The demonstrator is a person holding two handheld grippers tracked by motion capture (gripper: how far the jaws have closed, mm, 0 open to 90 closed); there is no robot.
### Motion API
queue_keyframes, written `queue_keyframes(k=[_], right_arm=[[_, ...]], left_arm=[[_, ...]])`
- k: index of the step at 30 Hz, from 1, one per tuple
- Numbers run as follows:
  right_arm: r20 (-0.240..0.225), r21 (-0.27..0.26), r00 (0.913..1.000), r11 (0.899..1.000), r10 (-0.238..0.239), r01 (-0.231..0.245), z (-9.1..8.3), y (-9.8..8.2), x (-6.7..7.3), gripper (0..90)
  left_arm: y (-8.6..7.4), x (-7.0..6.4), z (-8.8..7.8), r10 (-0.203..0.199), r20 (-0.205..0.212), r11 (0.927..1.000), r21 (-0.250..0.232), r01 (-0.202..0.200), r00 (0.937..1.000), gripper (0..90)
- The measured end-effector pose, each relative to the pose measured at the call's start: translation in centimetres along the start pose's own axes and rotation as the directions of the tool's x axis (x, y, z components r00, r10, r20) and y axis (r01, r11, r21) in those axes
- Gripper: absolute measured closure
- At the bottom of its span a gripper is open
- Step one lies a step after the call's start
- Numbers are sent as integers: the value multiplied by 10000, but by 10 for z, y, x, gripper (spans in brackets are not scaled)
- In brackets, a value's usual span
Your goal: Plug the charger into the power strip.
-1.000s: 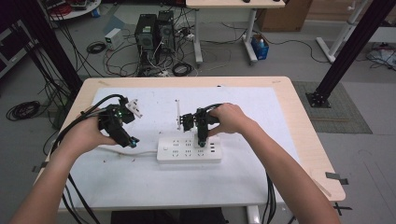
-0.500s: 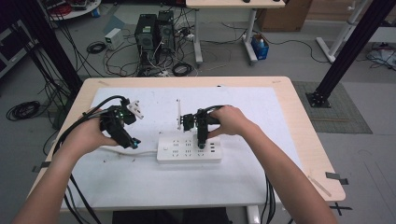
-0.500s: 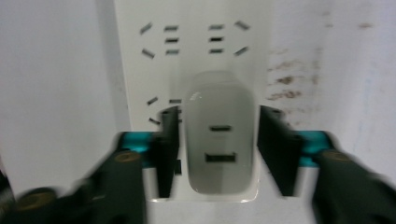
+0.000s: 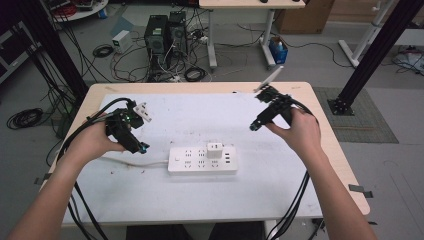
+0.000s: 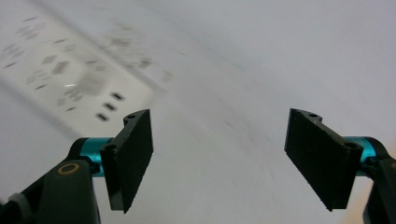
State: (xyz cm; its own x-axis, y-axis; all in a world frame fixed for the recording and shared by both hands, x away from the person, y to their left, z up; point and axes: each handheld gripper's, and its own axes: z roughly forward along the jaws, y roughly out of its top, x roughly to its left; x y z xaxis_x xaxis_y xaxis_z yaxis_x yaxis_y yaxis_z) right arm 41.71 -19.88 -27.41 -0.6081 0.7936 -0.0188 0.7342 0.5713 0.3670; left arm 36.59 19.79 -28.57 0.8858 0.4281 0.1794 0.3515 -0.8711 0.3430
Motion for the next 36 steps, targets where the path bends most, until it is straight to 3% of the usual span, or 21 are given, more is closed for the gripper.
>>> queue_keyframes(k=[1,2,3,4,5,6,7,8,17,36], right_arm=[[342,156,9963,9968,784,-790,-3,-6,-6,233],[310,254,9843,9843,1740,-1748,-7,-12,-15,232],[132,229,9620,9618,2726,-2728,-12,-21,-25,232],[132,229,9620,9618,2726,-2728,-12,-21,-25,232],[263,133,9524,9526,3036,-3040,-15,-25,-30,232],[263,133,9524,9526,3036,-3040,-15,-25,-30,232],[396,200,9333,9336,3568,-3578,-19,-34,-38,228],[323,265,9278,9277,3716,-3725,-19,-36,-40,228],[359,253,9279,9279,3711,-3720,-22,-42,-43,228],[655,340,9381,9388,3401,-3427,-21,-45,-42,228]], left_arm=[[2,2,1,5,2,10000,13,-5,10000,237],[3,2,2,-9,18,10000,26,9,10000,237],[6,4,3,29,12,10000,78,-29,10000,237],[6,4,3,29,12,10000,78,-29,10000,237],[6,4,3,29,12,10000,78,-29,10000,237],[7,8,4,34,11,9999,105,-34,10000,237],[8,9,4,-67,11,9999,95,67,10000,237],[8,11,4,-40,18,9999,115,40,10000,237],[9,16,3,-28,27,9999,102,27,10000,237],[13,12,2,9,10,9999,104,-9,10000,237]])
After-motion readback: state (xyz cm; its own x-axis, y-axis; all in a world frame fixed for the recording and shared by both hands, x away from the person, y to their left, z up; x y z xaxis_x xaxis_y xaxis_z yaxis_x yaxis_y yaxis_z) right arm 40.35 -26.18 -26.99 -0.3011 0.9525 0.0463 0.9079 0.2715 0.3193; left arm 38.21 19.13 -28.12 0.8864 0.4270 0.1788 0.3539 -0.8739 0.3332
